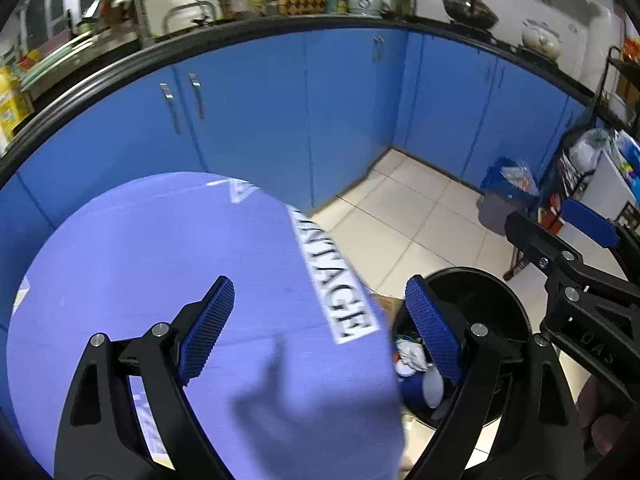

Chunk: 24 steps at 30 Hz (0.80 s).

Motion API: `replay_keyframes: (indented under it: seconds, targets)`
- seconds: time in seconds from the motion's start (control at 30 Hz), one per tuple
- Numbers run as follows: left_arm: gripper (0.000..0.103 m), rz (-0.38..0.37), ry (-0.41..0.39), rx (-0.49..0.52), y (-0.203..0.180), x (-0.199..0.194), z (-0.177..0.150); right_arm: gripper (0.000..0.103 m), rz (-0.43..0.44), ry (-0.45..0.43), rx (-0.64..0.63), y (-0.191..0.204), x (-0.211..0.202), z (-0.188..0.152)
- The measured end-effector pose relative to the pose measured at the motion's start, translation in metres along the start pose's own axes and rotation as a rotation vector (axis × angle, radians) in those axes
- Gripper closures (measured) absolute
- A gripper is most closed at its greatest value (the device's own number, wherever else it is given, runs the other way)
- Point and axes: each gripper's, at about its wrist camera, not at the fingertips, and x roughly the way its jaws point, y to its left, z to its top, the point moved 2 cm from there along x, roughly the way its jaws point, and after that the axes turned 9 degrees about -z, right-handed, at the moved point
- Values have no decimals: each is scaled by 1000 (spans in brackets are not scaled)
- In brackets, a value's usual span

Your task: Collect trash

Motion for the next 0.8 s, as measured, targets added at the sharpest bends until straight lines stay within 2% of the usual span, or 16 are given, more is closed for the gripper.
replay_keyframes:
  seconds: [0.23, 0.53, 0.67, 0.8]
  targets:
    - [16, 54, -51, -83, 64, -35, -1, 26, 41, -35, -68, 58, -19, 16]
    - [16, 97, -81, -160, 126, -66, -15, 26, 58, -36, -111, 103, -36, 20]
    - [16, 84, -87, -168, 137, -75, -21, 26, 39, -38, -124, 112, -44, 18]
    - [16, 31, -82, -118, 120, -77, -25, 26, -15, -9, -114, 107, -46, 11]
